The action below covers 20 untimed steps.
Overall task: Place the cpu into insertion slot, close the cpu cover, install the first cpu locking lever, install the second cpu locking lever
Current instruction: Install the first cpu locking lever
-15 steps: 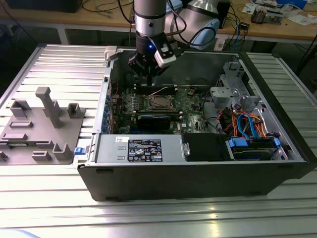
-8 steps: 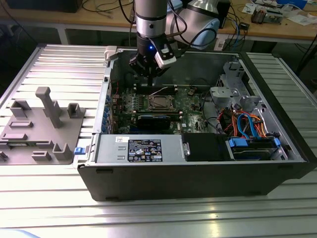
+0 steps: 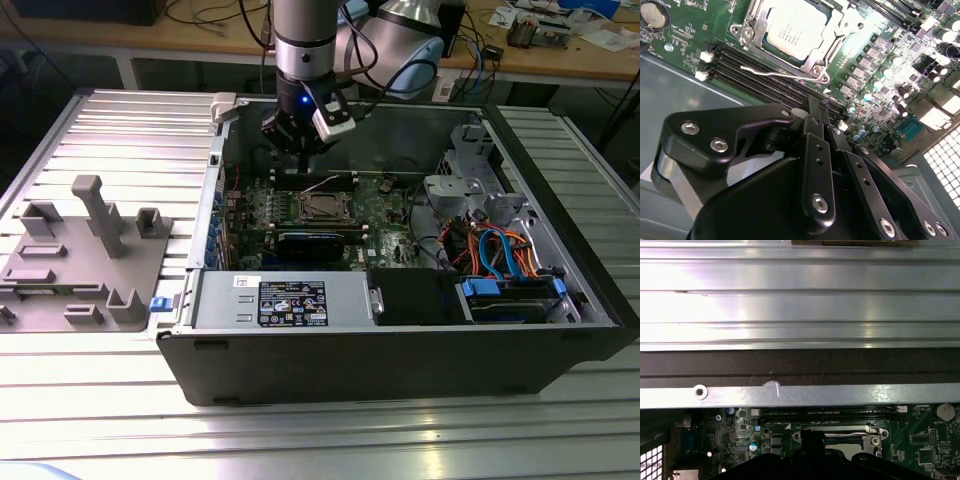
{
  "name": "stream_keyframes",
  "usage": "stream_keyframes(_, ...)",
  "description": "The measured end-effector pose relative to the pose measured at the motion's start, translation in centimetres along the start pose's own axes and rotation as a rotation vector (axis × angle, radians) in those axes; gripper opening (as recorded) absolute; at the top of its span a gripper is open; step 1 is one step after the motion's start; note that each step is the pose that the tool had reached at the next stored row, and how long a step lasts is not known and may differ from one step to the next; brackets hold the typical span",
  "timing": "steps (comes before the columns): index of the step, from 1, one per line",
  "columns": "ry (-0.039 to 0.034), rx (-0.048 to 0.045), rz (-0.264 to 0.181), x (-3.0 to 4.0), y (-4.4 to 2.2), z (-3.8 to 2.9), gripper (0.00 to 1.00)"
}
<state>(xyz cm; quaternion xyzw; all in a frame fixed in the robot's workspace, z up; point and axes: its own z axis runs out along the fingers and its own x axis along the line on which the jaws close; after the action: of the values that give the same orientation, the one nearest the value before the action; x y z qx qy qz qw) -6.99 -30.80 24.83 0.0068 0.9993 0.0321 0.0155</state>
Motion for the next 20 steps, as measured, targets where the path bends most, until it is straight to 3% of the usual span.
stream_keyframes(13,0.0,0.0,0.0,-0.12,0.0,0.03,0.11)
stream_keyframes(20,-0.0022,-0.0139,0.0,-0.11,-0.33,0.37,0.11)
